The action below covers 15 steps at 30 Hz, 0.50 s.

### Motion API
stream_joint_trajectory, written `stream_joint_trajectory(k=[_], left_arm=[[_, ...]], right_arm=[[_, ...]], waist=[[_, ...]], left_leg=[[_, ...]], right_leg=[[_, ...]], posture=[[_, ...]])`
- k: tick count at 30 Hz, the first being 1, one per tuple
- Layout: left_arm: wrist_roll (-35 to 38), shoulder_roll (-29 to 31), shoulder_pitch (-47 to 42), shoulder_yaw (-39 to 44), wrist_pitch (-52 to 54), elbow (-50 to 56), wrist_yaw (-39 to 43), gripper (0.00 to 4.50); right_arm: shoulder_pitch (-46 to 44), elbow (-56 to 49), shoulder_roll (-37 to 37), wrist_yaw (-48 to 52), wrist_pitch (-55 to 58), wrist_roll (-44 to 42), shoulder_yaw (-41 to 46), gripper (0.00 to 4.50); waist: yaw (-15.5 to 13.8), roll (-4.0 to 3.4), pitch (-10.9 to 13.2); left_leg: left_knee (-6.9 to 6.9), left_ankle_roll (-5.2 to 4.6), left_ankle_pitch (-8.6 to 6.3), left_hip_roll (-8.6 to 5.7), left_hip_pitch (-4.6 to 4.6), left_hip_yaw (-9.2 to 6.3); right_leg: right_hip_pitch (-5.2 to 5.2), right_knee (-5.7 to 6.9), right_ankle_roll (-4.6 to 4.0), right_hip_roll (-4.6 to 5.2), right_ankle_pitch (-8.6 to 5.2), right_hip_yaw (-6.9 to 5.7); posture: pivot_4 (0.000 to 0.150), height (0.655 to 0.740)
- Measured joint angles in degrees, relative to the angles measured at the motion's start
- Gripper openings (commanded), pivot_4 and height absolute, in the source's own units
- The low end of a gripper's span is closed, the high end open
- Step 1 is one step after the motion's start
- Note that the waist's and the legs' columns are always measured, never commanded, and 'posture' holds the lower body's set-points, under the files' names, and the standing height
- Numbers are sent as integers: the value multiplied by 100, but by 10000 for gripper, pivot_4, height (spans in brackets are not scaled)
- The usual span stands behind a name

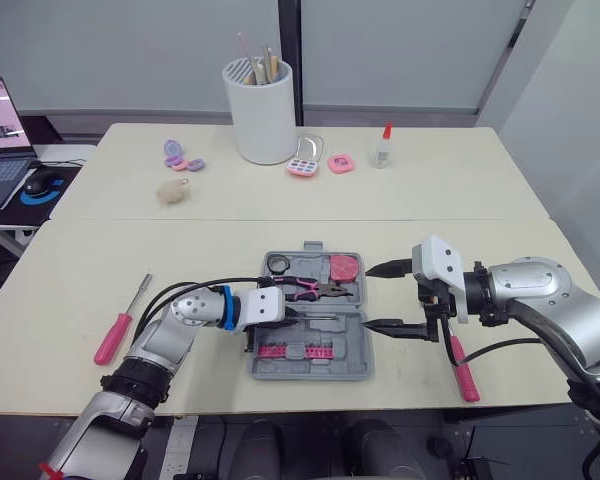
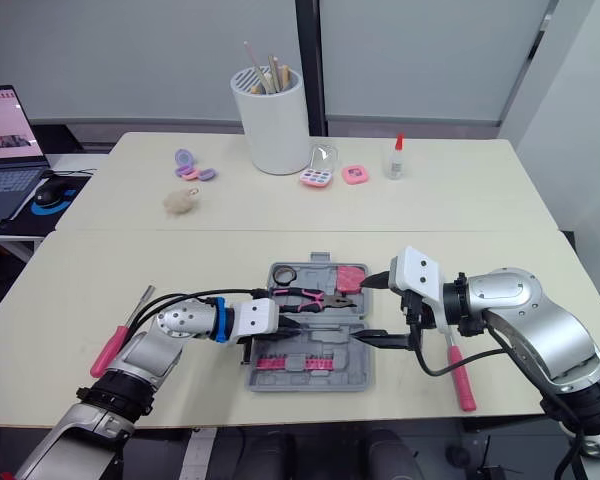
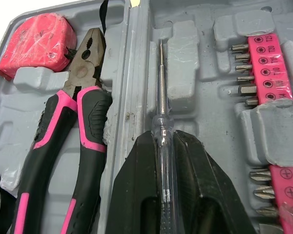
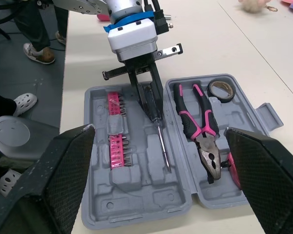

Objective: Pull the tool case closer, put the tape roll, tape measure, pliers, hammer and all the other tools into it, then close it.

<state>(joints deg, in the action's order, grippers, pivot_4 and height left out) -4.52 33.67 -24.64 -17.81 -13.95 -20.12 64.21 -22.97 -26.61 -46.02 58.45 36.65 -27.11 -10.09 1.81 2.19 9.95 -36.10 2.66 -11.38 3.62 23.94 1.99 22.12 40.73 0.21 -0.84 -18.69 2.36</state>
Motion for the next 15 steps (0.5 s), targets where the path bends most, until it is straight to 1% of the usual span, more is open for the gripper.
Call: stream_joint_trajectory(k=[2,3,5,11,15], left_arm=[[0,-14,0,0,-3,-2,7,8412],[2,-20,0,0,-6,-1,17,10245],[5,-33,3,-1,-33,2,52,15995],[158,-30,13,8,7,247,110,15995],[400,-30,29,61,264,528,122,15995]], right_arm=[[1,0,0,-1,0,0,0,45000],[1,0,0,-2,0,0,0,45000],[1,0,0,-2,0,0,0,45000],[1,0,0,0,0,1,0,45000],[1,0,0,3,0,3,0,45000]], waist=[[0,0,0],[0,0,0],[-1,0,0],[-1,0,0],[0,0,0]], left_leg=[[0,0,0,0,0,0],[0,0,0,0,1,0],[0,0,0,-1,1,0],[0,0,0,1,1,-1],[0,0,0,1,1,-1]], right_leg=[[0,0,0,0,0,0],[0,0,0,0,0,0],[0,0,0,0,0,0],[0,0,0,0,0,0],[0,0,0,0,0,0]], posture=[[1500,7400],[1500,7400],[1500,7400],[1500,7400],[1500,7400]])
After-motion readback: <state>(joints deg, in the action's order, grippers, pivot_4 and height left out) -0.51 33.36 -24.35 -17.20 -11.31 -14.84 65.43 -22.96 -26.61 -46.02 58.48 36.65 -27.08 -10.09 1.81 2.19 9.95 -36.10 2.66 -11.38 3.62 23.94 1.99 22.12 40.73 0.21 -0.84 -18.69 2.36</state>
